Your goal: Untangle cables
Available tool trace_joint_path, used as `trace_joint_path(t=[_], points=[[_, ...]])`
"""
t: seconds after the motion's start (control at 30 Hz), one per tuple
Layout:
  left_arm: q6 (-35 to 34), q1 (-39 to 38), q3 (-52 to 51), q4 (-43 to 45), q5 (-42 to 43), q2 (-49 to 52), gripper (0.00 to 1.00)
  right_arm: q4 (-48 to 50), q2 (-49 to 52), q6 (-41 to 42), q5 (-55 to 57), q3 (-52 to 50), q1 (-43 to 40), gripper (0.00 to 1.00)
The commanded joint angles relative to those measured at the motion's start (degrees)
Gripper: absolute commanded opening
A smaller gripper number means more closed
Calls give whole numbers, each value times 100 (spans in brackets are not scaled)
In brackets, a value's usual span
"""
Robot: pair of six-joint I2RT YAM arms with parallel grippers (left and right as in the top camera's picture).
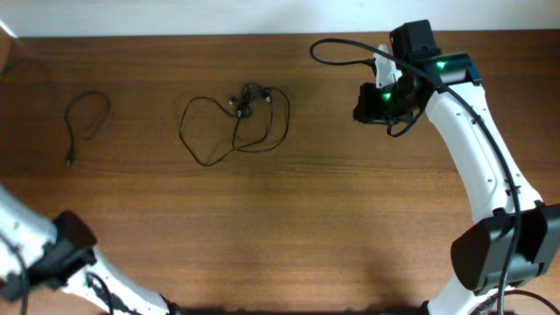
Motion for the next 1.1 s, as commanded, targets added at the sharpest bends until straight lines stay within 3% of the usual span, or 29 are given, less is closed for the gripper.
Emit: trace_joint_path(t=[0.0,0.1,0.13,0.2,0.3,0.47,0.5,0.53,0.57,0.6,0.67,0.73,0.77,0.87,0.9,0.93,0.97,1.07], points=[[-691,568,229,9,-271,-1226,0,-76,22,-66,50,-15,-9,22],[-728,734,229,168,-1845,-1893,0,-168,22,-66,50,-15,-9,22],[-723,732,229,343,-2741,-2039,0,-179,22,-66,50,-15,-9,22],[-632,734,199,400,-3386,-2020,0,-181,22,-66,48,-15,-9,22],[-564,732,-599,503,-3329,-1663,0,-229,20,-66,50,-15,-9,22],[-570,732,-2804,481,-2400,-1460,0,-269,22,-63,48,-15,-9,22],[-573,732,-3344,420,-1884,-1460,0,-269,22,-63,50,-15,-9,22],[-608,732,-4371,273,-817,-1460,0,-269,22,-63,50,-15,-9,22],[-911,732,-5034,345,-719,-1460,0,-269,22,-66,50,-15,-9,22],[-1075,734,-5936,839,-721,-1460,0,-269,20,-70,52,-15,-9,22],[-1071,743,-7665,2680,-719,-1447,0,-269,22,-199,52,-15,-9,22],[-1069,748,-8345,3969,-767,-1447,2,-330,22,-199,52,-15,-9,22],[-1069,752,-8343,4197,-890,-1445,5,-339,20,-197,50,-15,-9,22],[-1069,815,-8343,4411,-1982,-1445,14,-363,22,-197,52,-15,-9,22],[-1069,935,-8343,4400,-2050,-1445,22,-372,22,-197,52,-15,-9,22],[-1067,1045,-8343,4369,-1917,-1445,54,-354,20,-197,52,-15,-9,22],[-909,1071,-8343,4385,-1740,-1445,99,-332,20,-197,52,-15,-9,22],[-238,1003,-8115,4454,-929,-1550,99,-334,20,-197,52,-15,-9,22]])
